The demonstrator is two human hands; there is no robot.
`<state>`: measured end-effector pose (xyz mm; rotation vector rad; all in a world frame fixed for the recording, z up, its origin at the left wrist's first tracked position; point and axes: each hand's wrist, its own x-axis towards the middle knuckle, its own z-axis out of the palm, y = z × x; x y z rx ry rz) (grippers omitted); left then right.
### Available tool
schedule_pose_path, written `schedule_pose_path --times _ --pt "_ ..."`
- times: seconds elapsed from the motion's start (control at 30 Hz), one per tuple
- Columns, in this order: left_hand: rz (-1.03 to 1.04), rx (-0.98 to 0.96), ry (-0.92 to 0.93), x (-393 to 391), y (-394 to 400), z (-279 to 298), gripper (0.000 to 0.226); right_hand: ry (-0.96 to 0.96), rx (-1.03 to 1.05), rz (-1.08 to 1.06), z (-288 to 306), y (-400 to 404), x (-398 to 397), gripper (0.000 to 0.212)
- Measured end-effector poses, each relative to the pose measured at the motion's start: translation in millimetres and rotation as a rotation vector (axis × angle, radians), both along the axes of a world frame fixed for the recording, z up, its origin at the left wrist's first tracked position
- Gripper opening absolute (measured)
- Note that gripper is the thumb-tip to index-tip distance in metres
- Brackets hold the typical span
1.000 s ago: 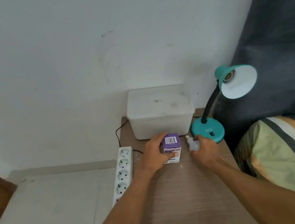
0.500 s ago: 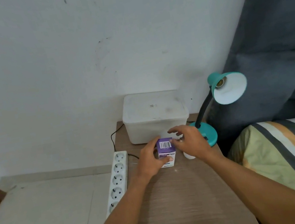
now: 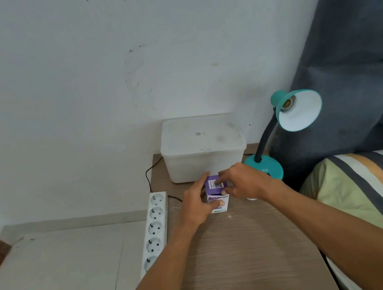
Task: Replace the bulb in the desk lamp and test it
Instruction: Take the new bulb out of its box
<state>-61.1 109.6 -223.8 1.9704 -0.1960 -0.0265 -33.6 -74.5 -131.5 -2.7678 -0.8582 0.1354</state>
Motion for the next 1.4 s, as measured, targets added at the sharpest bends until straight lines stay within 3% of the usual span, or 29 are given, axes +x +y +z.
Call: schedule_pose_path --times 0.17,0.37,0.57,0.67,0.8,0.87,0.93,1.07,1.17,1.4 --pt "0.002 0.013 0.001 0 0 -2 0.101 -0.056 -0.036 0.053 -2 0 1 0.044" --pt "0.012 0.017 0.014 3 0 -7 0.102 -0.067 0.067 0.04 -5 -3 -1 0.039" --pt "0.035 0.016 0.012 2 1 -10 0.113 0.089 0.4 -0.32 -3 5 0 0.027" --pt "0.068 0.033 -0.034 -3 -1 -11 0.097 0.17 0.651 -0.536 -2 9 4 0.031" --pt "0.035 0.089 -0.091 -4 -1 -12 0.081 -0.026 0.721 -0.813 -2 18 0 0.025" --pt "0.011 0.127 -0.111 -2 2 -11 0.087 -0.09 0.682 -0.817 -5 19 -5 0.023" --pt "0.002 0.132 -0.117 0 4 -11 0.095 -0.057 0.553 -0.673 -11 19 -10 0.019" --pt "-0.013 0.121 -0.098 1 4 -7 0.103 -0.024 0.387 -0.498 -17 22 -14 0.036" --pt "-0.009 0.103 -0.081 1 4 -7 0.106 -0.054 0.242 -0.415 -16 29 -14 0.03" --pt "-0.006 0.102 -0.072 1 3 -8 0.111 -0.028 0.162 -0.341 -23 33 -9 0.03"
